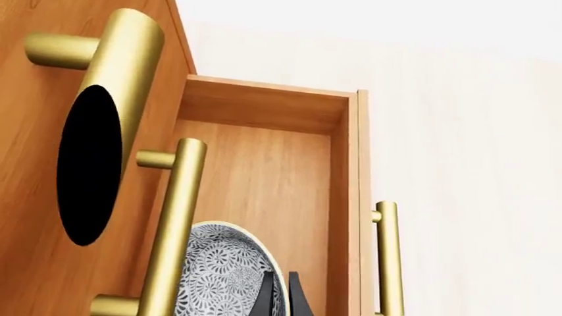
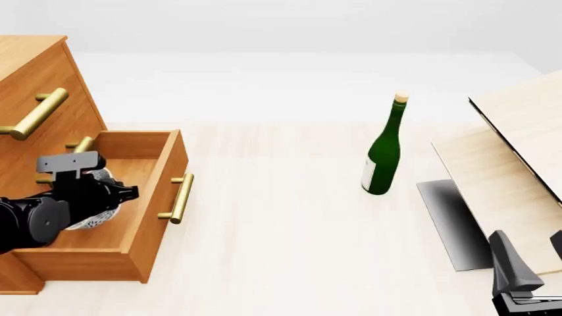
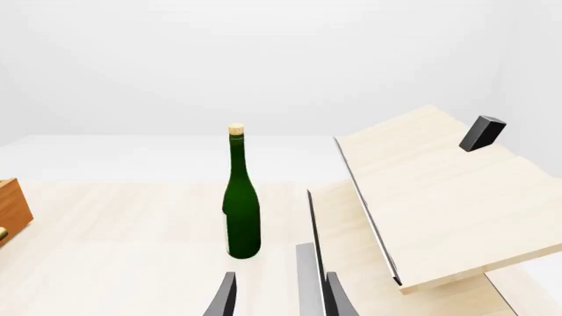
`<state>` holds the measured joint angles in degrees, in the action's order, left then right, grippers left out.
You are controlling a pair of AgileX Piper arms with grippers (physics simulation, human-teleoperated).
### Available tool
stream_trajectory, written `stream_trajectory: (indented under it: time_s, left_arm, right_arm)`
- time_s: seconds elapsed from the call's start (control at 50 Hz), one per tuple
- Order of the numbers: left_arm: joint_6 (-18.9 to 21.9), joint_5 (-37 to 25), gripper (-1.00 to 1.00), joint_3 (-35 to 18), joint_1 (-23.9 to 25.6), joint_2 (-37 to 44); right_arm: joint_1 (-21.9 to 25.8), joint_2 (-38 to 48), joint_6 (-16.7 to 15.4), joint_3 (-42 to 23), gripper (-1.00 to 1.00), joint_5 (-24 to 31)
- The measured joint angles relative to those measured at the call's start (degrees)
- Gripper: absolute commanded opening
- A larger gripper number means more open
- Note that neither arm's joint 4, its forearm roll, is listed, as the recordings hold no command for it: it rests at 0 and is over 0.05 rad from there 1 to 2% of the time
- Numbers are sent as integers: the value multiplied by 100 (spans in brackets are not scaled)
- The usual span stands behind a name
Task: Put the bowl in the bottom drawer of the cabinet.
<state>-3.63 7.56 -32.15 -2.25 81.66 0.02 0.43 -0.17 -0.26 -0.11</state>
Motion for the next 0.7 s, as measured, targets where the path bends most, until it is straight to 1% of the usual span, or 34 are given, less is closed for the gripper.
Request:
stream_trajectory:
  time_s: [0.28,0.3,0.7]
  left_arm:
    - [-51,68,-100,1,10,18]
    - [-55,74,100,4,10,17]
    - [-101,153,100,15,-35,-59]
  right_arm:
    - [0,0,0,0,100,0]
    - [0,0,0,0,100,0]
    - [0,0,0,0,100,0]
